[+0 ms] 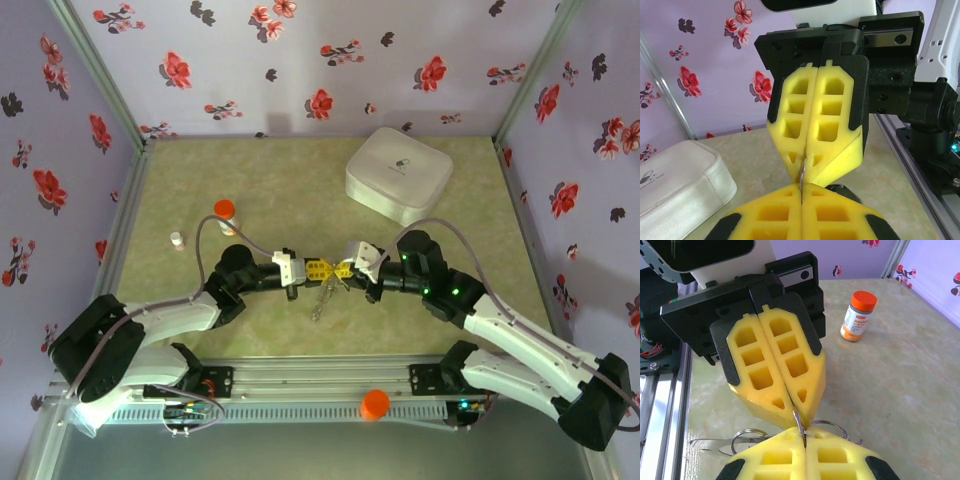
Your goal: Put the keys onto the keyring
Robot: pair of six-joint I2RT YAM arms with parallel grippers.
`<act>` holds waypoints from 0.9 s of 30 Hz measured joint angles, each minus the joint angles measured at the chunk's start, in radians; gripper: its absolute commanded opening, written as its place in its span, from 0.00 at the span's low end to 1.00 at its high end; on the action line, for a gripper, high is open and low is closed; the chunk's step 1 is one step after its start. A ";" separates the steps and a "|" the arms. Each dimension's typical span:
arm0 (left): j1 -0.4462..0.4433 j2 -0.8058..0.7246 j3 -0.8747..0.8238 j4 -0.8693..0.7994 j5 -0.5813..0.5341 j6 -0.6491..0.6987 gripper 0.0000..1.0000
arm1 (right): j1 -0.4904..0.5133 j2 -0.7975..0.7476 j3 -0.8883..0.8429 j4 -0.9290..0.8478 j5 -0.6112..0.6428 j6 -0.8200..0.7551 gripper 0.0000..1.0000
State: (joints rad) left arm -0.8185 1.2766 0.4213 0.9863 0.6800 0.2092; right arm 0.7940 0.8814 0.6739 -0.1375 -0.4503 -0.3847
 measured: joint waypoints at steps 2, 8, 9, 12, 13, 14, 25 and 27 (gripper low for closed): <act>-0.001 -0.002 0.000 -0.019 -0.016 0.008 0.23 | 0.000 0.008 0.008 -0.023 -0.002 -0.009 0.00; -0.008 -0.050 0.042 -0.216 -0.042 0.069 0.20 | 0.000 0.061 0.088 -0.166 -0.001 -0.070 0.00; -0.008 -0.056 0.053 -0.247 -0.042 0.083 0.19 | 0.000 0.070 0.107 -0.189 0.002 -0.080 0.00; -0.011 -0.067 0.092 -0.337 -0.041 0.117 0.15 | 0.000 0.098 0.159 -0.254 0.009 -0.111 0.00; -0.013 -0.068 0.099 -0.357 -0.041 0.124 0.14 | 0.001 0.108 0.176 -0.276 0.012 -0.121 0.00; -0.014 -0.068 0.108 -0.382 -0.041 0.134 0.13 | 0.003 0.121 0.192 -0.300 0.017 -0.132 0.00; -0.022 -0.068 0.140 -0.503 -0.038 0.183 0.00 | 0.015 0.146 0.229 -0.369 0.024 -0.168 0.28; -0.022 -0.068 0.124 -0.468 -0.052 0.170 0.00 | -0.013 0.095 0.189 -0.292 -0.024 -0.125 0.36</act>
State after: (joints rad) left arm -0.8406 1.2087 0.5453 0.5179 0.6281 0.3790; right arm 0.7807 0.9768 0.8627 -0.4294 -0.4744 -0.5095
